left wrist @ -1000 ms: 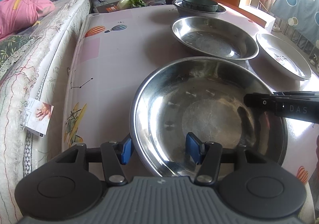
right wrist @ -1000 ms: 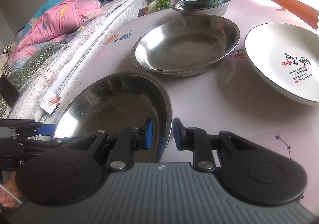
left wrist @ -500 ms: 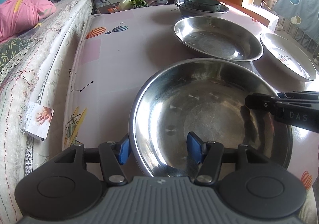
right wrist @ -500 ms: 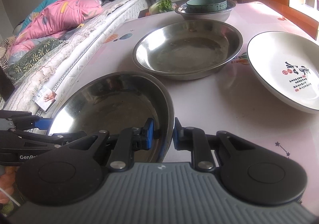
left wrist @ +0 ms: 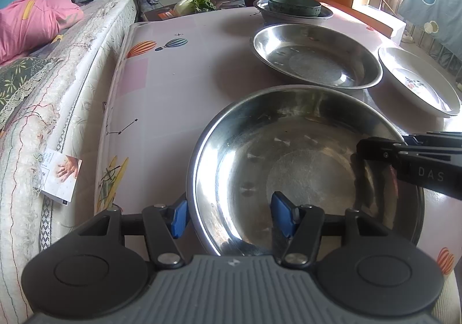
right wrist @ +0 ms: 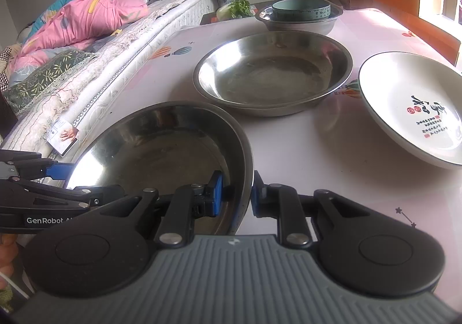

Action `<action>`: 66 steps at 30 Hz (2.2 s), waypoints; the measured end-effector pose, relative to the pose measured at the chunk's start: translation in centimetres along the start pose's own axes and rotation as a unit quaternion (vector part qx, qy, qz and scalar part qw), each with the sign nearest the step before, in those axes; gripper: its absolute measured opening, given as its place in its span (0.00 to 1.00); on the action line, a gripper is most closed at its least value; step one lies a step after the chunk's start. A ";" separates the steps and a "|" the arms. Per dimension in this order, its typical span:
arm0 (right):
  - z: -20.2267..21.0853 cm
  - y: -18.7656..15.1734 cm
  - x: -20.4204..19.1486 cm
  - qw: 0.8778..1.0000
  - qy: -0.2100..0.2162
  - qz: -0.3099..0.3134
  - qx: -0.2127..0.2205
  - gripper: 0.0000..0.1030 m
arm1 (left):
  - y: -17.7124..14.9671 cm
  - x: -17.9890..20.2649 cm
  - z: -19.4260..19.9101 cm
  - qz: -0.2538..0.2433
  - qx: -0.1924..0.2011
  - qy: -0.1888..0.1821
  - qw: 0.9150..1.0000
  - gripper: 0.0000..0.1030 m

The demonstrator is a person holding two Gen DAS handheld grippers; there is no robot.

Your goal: Organize plates and bowls

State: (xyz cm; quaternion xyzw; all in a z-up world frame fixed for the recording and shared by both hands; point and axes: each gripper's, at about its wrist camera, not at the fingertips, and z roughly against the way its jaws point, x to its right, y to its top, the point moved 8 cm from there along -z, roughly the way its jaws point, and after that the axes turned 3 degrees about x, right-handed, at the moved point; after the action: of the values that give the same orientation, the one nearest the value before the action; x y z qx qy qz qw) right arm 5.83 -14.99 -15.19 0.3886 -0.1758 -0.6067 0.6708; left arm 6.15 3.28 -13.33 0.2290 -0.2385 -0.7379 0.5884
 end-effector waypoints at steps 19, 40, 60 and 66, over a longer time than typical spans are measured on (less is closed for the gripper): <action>0.2 0.1 -0.1 1.000 -0.001 -0.002 -0.001 0.18 | 0.2 0.0 0.5 0.002 0.005 0.000 1.000 0.58; 0.4 0.2 0.1 1.000 0.000 -0.004 -0.001 0.19 | 0.2 0.1 0.7 0.004 0.004 -0.001 1.000 0.58; 1.2 0.8 0.0 1.000 0.000 -0.007 0.005 0.20 | 0.5 0.4 1.5 0.005 0.012 -0.002 1.000 0.58; 1.6 0.9 0.0 1.000 0.000 -0.009 0.009 0.20 | 0.8 0.5 2.1 0.006 0.020 -0.006 1.000 0.58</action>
State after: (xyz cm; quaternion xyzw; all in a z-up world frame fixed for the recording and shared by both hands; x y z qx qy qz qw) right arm 5.25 -15.49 -13.49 0.3963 -0.1781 -0.6113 0.6615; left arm 5.35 2.83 -11.23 0.2347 -0.2582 -0.7306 0.5869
